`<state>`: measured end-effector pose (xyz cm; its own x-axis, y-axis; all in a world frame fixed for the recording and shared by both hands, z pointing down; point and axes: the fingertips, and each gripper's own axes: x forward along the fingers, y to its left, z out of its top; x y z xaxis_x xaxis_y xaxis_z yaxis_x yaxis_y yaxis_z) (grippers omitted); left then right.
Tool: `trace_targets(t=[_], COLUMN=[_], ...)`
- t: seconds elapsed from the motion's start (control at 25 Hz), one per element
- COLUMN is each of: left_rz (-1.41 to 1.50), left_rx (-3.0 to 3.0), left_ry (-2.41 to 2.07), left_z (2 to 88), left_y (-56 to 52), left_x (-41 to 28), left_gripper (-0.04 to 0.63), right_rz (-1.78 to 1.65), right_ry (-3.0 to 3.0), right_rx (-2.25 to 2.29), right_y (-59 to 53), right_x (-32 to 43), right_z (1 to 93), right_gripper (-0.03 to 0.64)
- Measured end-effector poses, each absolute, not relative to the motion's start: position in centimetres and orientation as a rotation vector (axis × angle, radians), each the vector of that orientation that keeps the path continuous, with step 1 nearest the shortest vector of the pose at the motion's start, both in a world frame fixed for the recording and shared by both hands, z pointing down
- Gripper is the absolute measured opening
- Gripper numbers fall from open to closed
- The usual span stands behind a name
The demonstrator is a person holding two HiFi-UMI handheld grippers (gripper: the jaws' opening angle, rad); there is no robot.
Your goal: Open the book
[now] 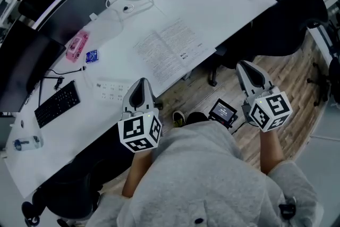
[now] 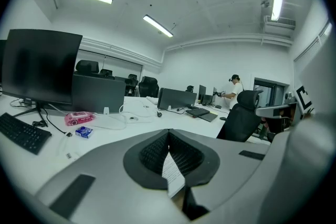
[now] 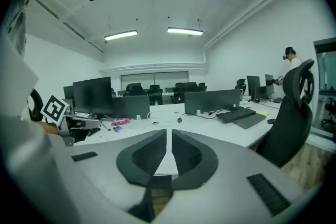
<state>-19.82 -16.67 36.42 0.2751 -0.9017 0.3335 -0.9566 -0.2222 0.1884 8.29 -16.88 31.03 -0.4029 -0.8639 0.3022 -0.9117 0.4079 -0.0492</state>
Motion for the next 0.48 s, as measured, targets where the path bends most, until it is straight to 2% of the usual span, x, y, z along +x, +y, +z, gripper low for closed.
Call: trace_targets(t=[0.48], left_rz=[0.235], left_rx=[2.298], left_ry=[-1.658], left_z=[34.1], left_y=[-17.5], left_x=[-18.0], left_gripper=[0.009], right_rz=[0.355], right_ry=[-2.451], right_rx=[1.607], right_y=[-17.0], right_x=[7.2], right_z=[32.1], right_gripper=[0.049])
